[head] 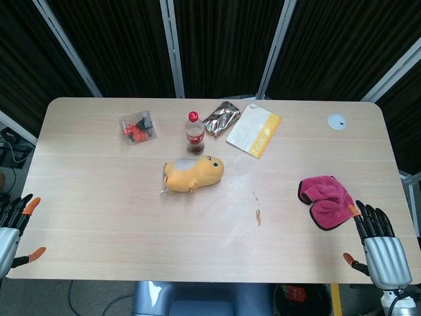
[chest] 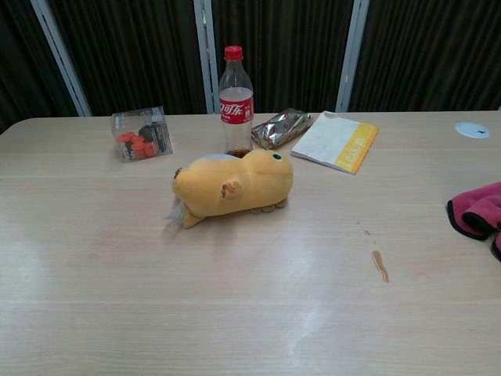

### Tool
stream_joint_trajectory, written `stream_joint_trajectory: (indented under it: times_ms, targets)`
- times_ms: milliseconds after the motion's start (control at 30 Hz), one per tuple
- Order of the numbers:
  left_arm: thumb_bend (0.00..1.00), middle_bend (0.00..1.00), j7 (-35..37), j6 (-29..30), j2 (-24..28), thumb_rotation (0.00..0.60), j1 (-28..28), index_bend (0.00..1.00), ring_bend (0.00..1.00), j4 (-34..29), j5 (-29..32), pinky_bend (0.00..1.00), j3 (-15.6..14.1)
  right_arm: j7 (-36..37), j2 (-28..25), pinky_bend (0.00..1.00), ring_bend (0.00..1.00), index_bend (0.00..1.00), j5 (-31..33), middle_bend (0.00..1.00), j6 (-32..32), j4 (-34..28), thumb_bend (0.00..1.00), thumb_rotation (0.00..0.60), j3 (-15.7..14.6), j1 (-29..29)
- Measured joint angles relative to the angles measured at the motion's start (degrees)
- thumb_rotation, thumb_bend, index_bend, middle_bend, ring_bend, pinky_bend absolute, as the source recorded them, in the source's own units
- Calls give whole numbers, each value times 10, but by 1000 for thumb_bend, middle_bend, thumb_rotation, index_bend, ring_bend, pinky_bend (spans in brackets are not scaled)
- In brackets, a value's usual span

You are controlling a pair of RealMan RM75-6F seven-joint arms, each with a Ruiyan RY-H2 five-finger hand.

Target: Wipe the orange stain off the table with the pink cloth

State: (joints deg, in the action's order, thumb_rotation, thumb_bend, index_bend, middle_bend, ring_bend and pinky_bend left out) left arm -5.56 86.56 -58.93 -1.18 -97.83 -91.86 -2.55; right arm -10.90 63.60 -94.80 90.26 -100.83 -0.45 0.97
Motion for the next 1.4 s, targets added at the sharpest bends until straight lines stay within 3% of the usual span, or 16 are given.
stream_joint_trajectory:
  times_ms: [500, 733, 1067, 1400]
  targets:
    - [0, 0, 3, -1, 0, 600, 0, 0, 0, 0, -1, 0, -1, 0, -4, 70, 0, 0, 5, 0, -11, -8, 0, 600, -2, -1]
    - [0, 0, 9, -4, 0, 600, -2, 0, 0, 1, 1, 0, 0, -6, -7, 70, 0, 0, 41, 0, -42, -23, 0, 600, 5, -12]
    - [0, 0, 12, -5, -1, 600, -4, 0, 0, 0, 1, 0, 0, -53, -6, 70, 0, 17, 185, 0, -147, -41, 0, 600, 57, -75]
    - [0, 0, 22, -17, 1, 600, -8, 0, 0, -2, 9, 0, 1, -131, 47, 70, 0, 41, 359, 0, -218, 24, 0, 600, 125, -156]
